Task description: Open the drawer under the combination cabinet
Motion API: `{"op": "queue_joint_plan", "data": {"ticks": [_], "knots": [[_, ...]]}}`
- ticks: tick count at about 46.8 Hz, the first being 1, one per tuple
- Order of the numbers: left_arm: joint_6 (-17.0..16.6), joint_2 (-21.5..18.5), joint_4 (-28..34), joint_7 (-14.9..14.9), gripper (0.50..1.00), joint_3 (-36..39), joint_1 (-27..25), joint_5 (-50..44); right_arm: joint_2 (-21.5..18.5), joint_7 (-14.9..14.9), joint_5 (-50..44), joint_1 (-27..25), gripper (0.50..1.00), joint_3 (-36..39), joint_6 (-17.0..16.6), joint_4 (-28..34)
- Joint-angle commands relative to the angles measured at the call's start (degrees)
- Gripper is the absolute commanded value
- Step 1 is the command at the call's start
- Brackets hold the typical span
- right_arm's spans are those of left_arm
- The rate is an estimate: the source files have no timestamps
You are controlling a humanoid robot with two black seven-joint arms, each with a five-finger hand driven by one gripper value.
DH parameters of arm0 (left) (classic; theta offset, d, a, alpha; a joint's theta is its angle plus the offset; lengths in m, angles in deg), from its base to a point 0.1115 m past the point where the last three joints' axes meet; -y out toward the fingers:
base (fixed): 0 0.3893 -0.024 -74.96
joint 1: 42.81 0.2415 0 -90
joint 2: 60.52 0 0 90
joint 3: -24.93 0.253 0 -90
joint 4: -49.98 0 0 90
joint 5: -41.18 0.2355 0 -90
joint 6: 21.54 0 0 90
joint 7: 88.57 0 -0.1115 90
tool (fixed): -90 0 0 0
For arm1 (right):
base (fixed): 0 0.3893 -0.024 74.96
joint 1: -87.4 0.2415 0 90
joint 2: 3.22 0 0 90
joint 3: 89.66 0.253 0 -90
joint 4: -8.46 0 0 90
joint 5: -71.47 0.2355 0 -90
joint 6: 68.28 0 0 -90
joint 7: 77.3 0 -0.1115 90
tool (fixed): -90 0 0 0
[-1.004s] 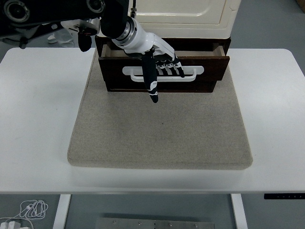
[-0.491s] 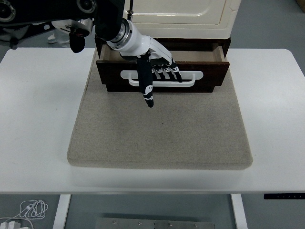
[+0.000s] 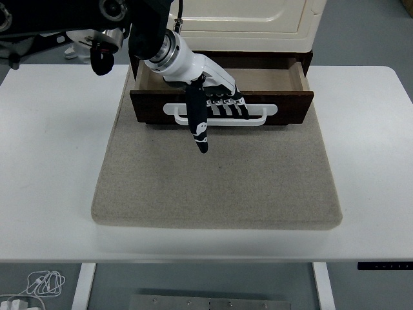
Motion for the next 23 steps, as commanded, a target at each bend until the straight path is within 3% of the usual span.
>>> {"op": "queue_joint_plan", "data": {"ticks": [1, 23], "knots": [[-0.1, 0.0, 0.5, 0.0, 1.0, -0.1, 0.0, 0.0, 0.0, 0.0, 0.0, 0.0, 0.926, 0.0, 0.0, 0.0], [1.8, -0.9, 1.7, 0.0, 1.0, -1.1, -0.3, 0.0, 0.0, 0.0, 0.0, 0.0, 0.926, 0.0, 0.0, 0.0]]}}
